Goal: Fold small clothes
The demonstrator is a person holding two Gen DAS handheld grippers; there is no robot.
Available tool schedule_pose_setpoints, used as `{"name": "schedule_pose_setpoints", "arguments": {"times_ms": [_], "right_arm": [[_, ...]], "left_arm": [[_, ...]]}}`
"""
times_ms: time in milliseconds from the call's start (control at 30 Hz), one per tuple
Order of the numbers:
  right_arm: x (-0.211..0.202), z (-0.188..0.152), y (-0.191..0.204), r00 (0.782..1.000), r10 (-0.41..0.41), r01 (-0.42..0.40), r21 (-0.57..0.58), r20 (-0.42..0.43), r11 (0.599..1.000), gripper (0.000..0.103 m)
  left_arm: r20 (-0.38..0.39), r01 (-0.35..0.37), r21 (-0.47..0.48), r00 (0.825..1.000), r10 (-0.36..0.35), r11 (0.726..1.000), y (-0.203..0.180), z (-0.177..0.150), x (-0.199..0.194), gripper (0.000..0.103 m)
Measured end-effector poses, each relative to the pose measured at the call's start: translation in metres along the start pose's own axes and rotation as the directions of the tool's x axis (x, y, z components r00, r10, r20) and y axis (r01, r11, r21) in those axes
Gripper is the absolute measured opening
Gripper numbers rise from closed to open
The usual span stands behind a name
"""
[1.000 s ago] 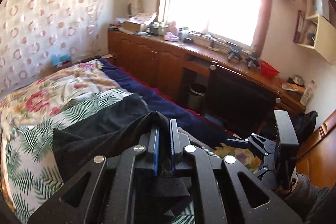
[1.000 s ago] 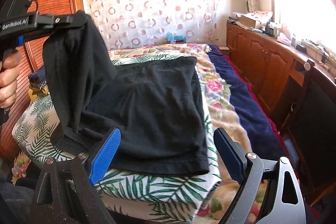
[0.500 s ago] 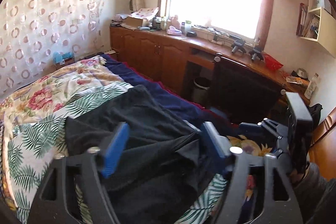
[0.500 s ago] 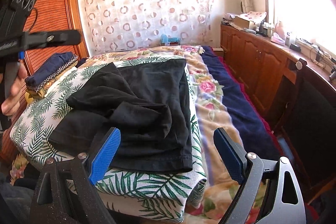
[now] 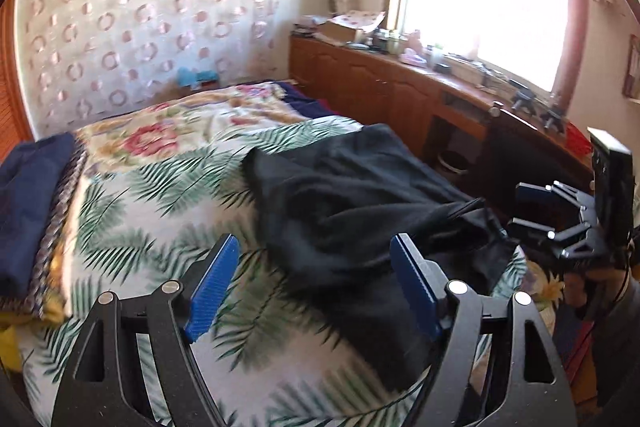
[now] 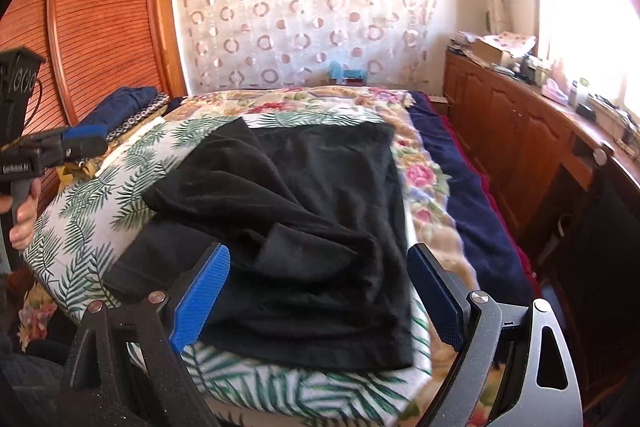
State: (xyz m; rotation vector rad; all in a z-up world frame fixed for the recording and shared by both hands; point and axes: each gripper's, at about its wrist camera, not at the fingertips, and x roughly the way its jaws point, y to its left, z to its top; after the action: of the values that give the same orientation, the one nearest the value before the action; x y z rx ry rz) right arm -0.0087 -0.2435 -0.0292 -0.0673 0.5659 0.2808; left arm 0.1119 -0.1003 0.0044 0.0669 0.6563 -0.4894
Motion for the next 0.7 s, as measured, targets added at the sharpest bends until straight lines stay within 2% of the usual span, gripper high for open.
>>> {"name": "schedule_pose_setpoints", "arguments": {"times_ms": [200,400,700], "right_arm": [[0.024,0.021,0.027,0.997,0.069,-0.070,-0.043,-0.021,0.997,0.089],[0.047,0.040,0.052,0.994,0.100,-0.105,-0.117,-0.049,0.988,0.089],[0.082,0.057,0.066,0.980,0.156,-0.176,-0.184,-0.121,0.967,0.089]], "left_arm": [[0.006,-0.055,-0.007,0.998,0.055,0.998,0.016,-0.015,-0.012,0.079],[0.025,-0.065,-0.028,0.997,0.066,0.997,0.030,-0.021,-0.022,0.079],[0.014,-0.091,-0.066,0.996,0.092,0.994,0.052,-0.036,-0.026,0.079]]}}
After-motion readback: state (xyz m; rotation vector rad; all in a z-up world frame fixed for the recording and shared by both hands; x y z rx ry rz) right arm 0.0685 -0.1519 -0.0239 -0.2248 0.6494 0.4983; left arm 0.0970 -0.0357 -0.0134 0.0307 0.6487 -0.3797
